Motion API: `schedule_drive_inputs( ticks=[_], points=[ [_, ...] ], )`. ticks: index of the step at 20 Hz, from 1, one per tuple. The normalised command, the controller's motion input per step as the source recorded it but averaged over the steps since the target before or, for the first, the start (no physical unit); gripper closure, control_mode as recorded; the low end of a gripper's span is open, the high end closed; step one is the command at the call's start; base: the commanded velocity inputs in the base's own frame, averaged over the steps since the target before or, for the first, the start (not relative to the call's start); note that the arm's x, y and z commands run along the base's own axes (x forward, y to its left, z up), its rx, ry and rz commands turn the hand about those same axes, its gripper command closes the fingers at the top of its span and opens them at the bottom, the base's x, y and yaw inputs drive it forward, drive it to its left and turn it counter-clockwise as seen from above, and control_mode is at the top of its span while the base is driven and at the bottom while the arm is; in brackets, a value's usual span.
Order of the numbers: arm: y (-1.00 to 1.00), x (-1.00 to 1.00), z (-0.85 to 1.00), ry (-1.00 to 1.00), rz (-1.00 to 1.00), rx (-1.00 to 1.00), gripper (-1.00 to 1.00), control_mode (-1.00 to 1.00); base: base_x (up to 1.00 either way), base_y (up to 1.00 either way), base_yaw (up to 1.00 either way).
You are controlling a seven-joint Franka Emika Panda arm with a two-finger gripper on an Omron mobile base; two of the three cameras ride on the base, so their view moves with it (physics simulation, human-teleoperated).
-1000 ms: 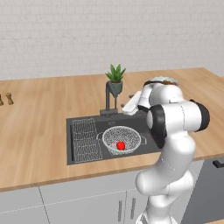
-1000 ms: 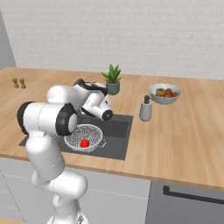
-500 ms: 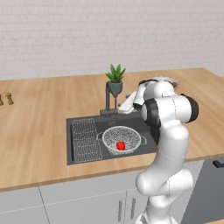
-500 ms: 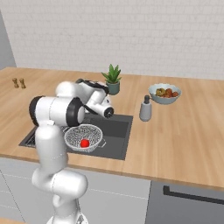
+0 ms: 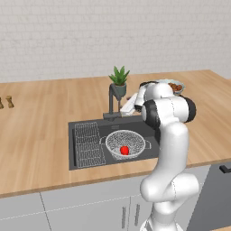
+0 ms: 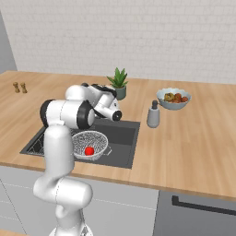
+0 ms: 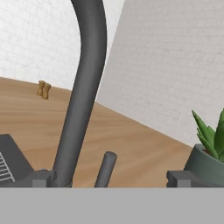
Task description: Put the colander in the sink, put the apple in the colander, and turn on the sink faucet and pour water over the colander.
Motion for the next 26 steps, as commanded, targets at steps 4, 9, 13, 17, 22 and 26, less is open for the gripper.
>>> schedule_drive_inputs(
  ticks=[4,9,13,17,22,26],
  points=[
    [0.14,0.32,-0.01,0.0,0.0,0.0,-1.0,-1.0,0.0,0.0,0.0],
    [0.14,0.3,-0.01,0.0,0.0,0.0,-1.0,-1.0,0.0,0.0,0.0],
    [0.03,0.32,-0.11,0.0,0.0,0.0,-1.0,-1.0,0.0,0.0,0.0],
    [0.0,0.28,-0.25,0.0,0.0,0.0,-1.0,-1.0,0.0,0.0,0.0],
    [0.0,0.26,-0.34,0.0,0.0,0.0,-1.0,-1.0,0.0,0.0,0.0],
    [0.0,0.32,-0.17,0.0,0.0,0.01,-1.0,-1.0,0.0,0.0,0.0]
  ],
)
